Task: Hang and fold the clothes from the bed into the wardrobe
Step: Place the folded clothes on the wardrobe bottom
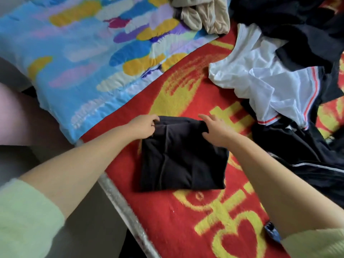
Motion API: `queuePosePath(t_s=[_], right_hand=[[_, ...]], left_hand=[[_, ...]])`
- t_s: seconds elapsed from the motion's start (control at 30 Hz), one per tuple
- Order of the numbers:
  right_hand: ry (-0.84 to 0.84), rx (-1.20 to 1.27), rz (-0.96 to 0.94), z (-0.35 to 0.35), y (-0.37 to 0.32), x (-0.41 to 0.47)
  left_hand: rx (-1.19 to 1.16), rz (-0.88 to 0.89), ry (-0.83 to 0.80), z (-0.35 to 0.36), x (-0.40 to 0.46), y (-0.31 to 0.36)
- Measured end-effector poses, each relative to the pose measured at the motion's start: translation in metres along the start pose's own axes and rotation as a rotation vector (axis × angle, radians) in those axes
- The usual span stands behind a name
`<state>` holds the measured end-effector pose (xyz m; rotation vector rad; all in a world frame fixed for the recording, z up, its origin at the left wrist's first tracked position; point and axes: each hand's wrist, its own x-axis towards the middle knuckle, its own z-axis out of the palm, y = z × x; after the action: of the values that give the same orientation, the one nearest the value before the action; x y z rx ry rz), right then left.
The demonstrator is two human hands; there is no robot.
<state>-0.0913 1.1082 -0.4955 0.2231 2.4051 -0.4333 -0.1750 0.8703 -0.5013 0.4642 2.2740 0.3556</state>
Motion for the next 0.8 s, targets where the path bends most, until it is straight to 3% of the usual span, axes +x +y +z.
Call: queuePosePath(t_s=[0.07,0.13,0.23,0.4,0.5,0.63,0.8], right_hand=[[0.118,-0.195,-0.014,0.029,-0.012,0.005],[0.255,-0.229,-0.096,0.072,-0.022,-0.004],[0.297,-0.165,-0.048,0.119,-0.019,-0.008],[0.414,-0.177,-0.114,0.139,-0.004,0.016],[0.421,-0.142,-0.107,0.148,-0.002,0.022],[0.277,-0.13,-0.131,0.132,-0.001,0.013],[0.175,-0.303,-0.262,0.144,0.023,-0.043]], left_hand=[[0.204,0.049,0.157,0.023,0.006,0.007],[0.352,0.143,0.253,0.074,-0.008,0.016],[0.336,0.138,0.339,0.146,-0.025,0.014],[0.357,0.103,0.415,0.168,-0.002,-0.012],[0.355,0.104,0.408,0.178,0.005,-0.016],[0.384,0.058,0.31,0.167,-0.003,-0.011],[0.4,0.238,0.157,0.175,-0.05,-0.01]])
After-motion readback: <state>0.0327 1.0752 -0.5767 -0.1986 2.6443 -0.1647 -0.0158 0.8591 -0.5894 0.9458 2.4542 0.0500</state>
